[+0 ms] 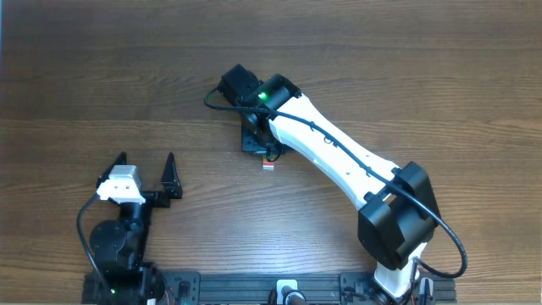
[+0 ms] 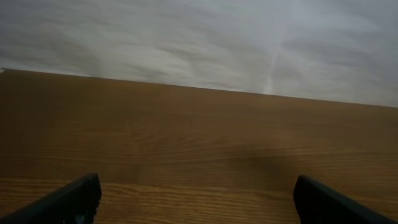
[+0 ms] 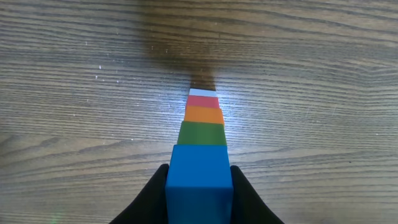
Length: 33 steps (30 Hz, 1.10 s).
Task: Stack Cubes
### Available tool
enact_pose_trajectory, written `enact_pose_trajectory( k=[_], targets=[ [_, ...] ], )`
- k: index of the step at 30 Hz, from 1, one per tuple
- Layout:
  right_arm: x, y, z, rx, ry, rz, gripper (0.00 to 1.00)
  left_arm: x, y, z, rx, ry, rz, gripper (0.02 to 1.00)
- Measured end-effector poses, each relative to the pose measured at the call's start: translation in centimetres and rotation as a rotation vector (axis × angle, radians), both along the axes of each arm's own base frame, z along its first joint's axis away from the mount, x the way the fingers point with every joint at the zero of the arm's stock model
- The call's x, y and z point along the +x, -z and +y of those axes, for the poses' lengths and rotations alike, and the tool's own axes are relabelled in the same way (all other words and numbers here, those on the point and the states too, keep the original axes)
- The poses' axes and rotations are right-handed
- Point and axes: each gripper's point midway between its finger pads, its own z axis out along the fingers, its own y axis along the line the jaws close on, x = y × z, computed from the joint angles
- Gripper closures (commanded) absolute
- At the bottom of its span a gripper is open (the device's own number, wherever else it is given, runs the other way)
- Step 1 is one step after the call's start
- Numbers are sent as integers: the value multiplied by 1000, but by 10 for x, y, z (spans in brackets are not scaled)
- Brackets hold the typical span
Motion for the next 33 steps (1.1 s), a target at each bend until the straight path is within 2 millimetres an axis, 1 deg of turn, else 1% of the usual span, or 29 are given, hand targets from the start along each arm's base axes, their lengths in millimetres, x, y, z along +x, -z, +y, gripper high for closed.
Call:
enact_pose_trajectory(
  k=[16,18,20,21,23,25,33],
  targets=[
    [2,3,2,0,0,0,956,0,0,0,0,0,0,18],
    [2,3,2,0,0,0,936,0,0,0,0,0,0,18],
    [2,3,2,-1,0,1,860,0,0,0,0,0,0,18],
    [2,3,2,-1,0,1,803,0,0,0,0,0,0,18],
    [2,3,2,-1,1,1,627,0,0,0,0,0,0,18],
    [2,4,2,-3,1,5,7,0,0,0,0,0,0,20],
    [2,7,2,-6,0,11,9,0,0,0,0,0,0,18]
  ],
)
